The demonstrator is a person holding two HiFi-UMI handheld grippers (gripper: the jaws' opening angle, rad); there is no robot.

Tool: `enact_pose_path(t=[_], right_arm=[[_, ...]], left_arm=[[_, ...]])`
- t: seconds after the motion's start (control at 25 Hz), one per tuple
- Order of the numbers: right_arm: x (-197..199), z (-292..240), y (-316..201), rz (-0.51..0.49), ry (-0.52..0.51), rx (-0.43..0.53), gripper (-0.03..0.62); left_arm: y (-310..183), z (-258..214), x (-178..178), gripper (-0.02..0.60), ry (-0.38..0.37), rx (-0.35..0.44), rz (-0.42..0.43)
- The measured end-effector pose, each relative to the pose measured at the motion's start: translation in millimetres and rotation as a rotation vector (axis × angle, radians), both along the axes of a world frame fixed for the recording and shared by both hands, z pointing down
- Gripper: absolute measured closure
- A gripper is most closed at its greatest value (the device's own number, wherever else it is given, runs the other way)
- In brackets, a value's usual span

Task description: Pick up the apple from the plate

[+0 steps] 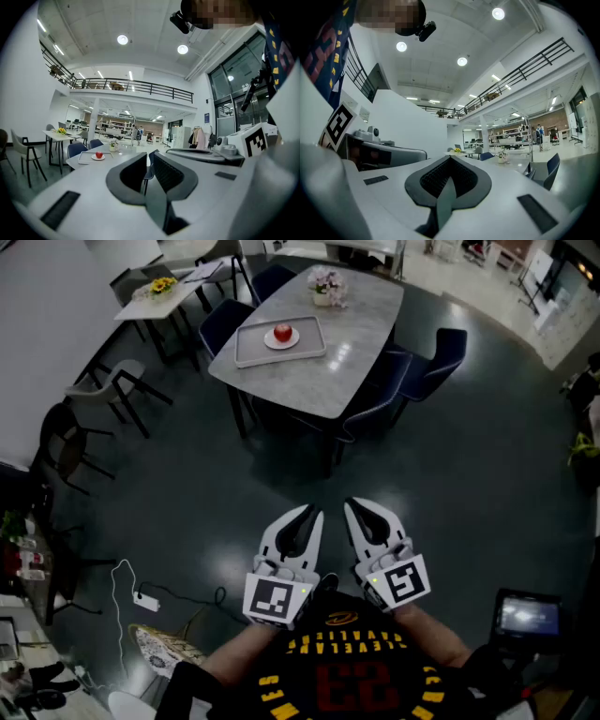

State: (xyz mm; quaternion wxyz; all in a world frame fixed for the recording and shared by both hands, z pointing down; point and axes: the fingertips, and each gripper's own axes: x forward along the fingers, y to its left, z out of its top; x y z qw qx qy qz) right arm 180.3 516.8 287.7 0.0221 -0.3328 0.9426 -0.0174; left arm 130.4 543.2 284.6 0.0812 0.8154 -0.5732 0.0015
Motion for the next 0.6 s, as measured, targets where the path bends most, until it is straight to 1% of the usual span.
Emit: enact_pose_path(t=[0.28, 0.44, 0.6], right_arm=[[4.3, -1.2, 2.1, 0.006, 0.008, 0.011, 0.589], [-2.0, -3.6, -1.4, -0.002, -0.054, -0.005, 0.588], [-15.1, 0.5, -14.8, 0.008, -0.025, -0.025, 0.588]], left_arm=[[1.6, 0.8, 2.9, 0.535, 0.004, -0.004, -0.004], [-4.7, 3.1, -3.3, 0.535, 0.011, -0.007, -0.002], [-18.0, 3.8, -17.5, 0.535, 0.016, -0.008, -0.004]])
